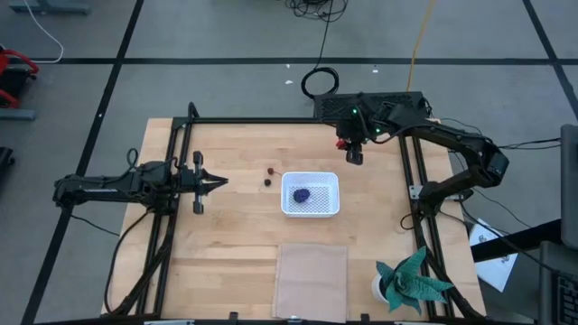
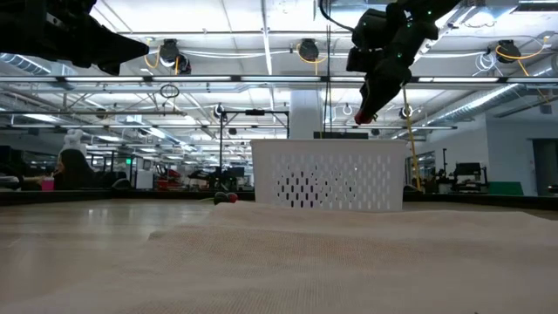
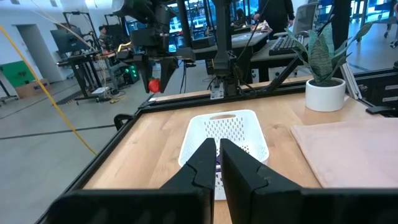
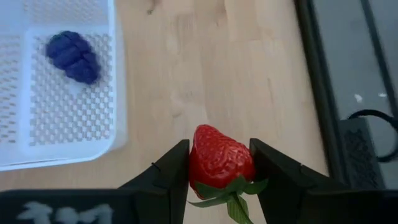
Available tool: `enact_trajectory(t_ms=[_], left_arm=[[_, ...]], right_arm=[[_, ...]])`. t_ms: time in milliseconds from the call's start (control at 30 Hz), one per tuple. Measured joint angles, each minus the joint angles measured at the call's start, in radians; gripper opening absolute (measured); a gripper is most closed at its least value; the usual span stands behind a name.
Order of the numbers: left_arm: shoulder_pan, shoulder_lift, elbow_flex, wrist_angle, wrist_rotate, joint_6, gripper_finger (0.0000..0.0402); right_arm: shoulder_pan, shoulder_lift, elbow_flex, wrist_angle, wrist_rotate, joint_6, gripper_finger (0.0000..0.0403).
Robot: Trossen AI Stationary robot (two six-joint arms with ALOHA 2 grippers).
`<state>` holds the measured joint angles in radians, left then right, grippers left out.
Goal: Pick and placing Produce into tupperware
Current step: Put the red strawberry into the white basket
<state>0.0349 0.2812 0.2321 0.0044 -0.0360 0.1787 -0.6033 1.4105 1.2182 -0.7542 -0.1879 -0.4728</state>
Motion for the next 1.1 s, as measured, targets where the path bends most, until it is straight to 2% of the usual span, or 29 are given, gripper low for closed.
enact_trajectory(t_ms=[1100], left_arm=[[0.0,0.0,0.0,0.0,0.0,0.0,0.0026]], right_arm=[[0.0,0.0,0.0,-0.035,0.0,0.016,0.0139]])
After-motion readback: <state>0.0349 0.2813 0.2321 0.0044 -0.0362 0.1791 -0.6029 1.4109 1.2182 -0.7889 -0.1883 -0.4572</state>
